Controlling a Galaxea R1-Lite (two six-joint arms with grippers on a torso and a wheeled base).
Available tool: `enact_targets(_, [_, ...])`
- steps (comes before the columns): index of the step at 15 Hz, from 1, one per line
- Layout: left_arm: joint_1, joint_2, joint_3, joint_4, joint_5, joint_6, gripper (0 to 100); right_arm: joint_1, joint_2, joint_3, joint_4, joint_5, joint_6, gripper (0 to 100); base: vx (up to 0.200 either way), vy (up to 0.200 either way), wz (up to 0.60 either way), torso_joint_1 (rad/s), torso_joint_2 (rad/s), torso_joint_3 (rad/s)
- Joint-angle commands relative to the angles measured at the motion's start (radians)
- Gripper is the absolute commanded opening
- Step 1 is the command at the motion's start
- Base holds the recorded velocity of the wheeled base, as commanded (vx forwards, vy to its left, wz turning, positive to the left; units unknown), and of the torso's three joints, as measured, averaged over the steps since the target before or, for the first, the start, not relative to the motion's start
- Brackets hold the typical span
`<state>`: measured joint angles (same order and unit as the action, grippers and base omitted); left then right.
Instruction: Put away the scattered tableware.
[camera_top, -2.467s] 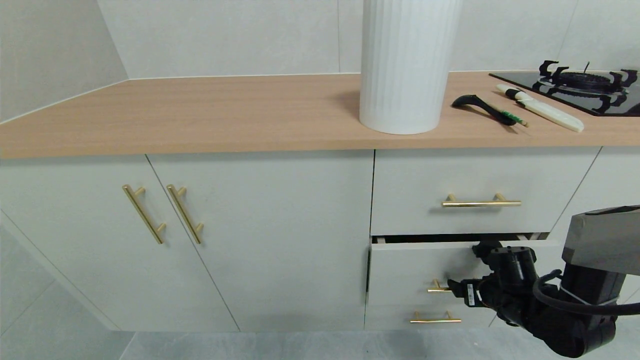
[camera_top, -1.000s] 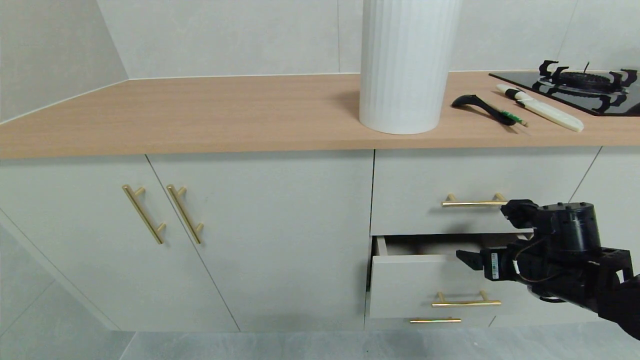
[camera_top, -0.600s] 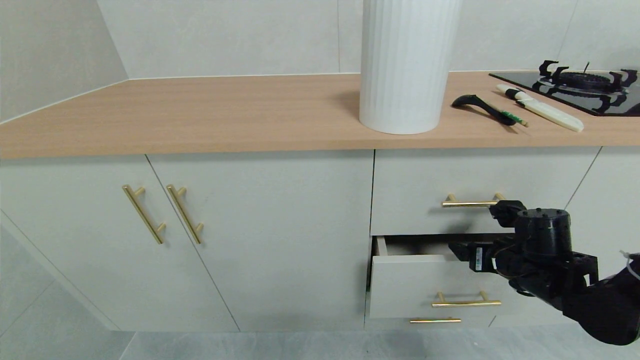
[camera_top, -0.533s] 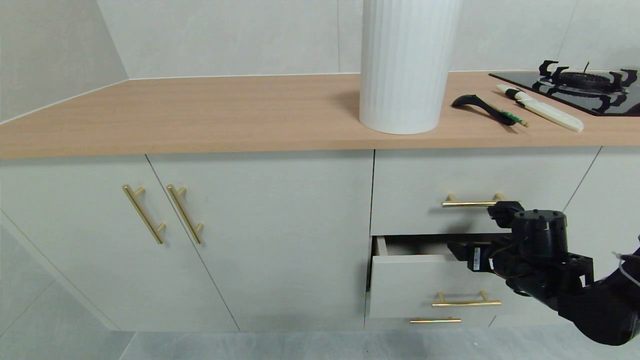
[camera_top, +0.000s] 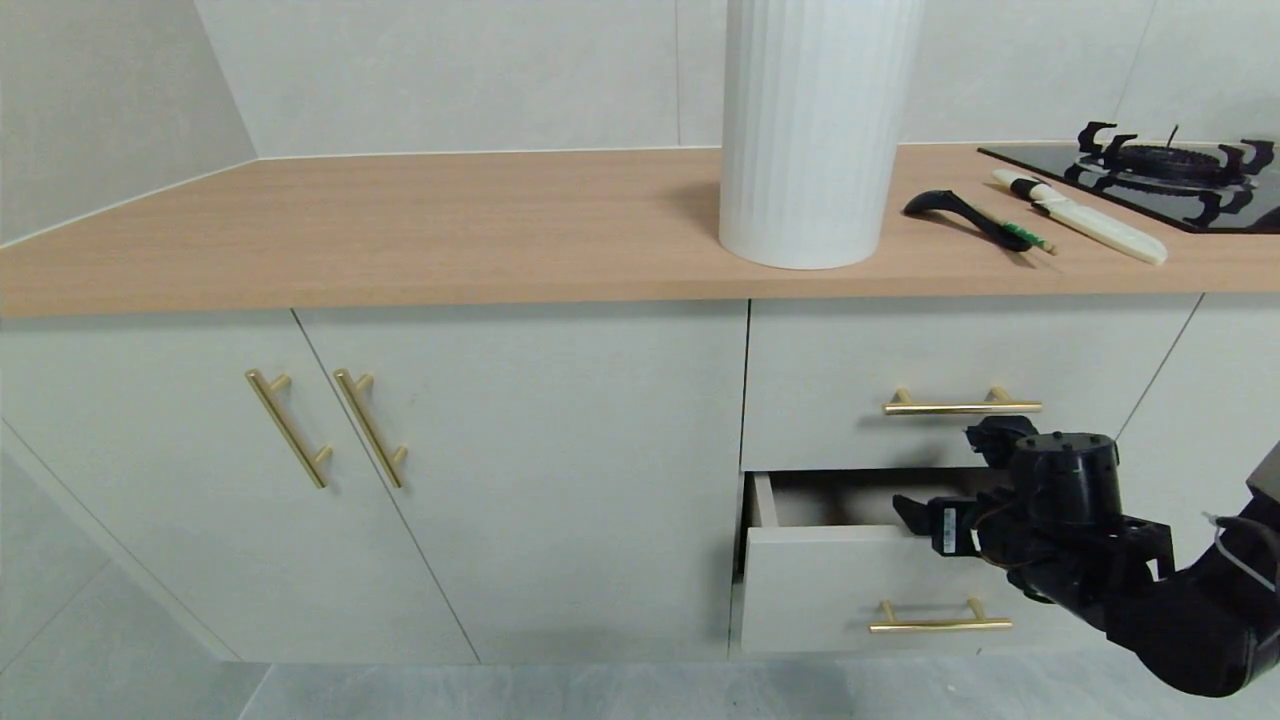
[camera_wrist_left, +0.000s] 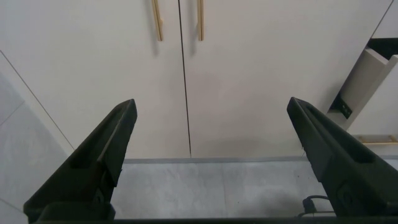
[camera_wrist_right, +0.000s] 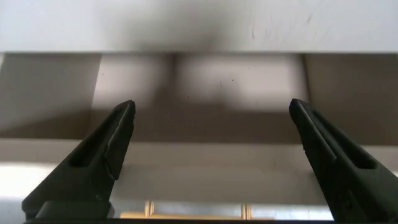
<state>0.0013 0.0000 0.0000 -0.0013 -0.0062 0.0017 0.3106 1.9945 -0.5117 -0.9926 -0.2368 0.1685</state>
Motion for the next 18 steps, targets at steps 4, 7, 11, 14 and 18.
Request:
enact_targets(4, [0.000,0.000,0.000,0.000,0.000,0.000,100,0.001,-0.155,-0.024,0.247,0.014,0.002,100,0.000,0.000,0.00,0.000,0.00,0.000])
enact_targets(7, [0.000,0.000,0.000,0.000,0.000,0.000,100,0.001,-0.238,-0.059,0.436,0.021,0.003,100,0.000,0.000,0.00,0.000,0.00,0.000])
enact_targets(11, [0.000,0.000,0.000,0.000,0.000,0.000,100,0.001,-0.302,-0.102,0.629,0.039,0.003,100,0.000,0.000,0.00,0.000,0.00,0.000])
enact_targets(14, [0.000,0.000,0.000,0.000,0.000,0.000,100,0.013,-0.330,-0.136,0.785,0.099,0.003,100,0.000,0.000,0.00,0.000,0.00,0.000])
enact_targets(18, [0.000,0.000,0.000,0.000,0.000,0.000,100,0.035,-0.335,-0.142,0.893,0.128,-0.003,100,0.000,0.000,0.00,0.000,0.00,0.000])
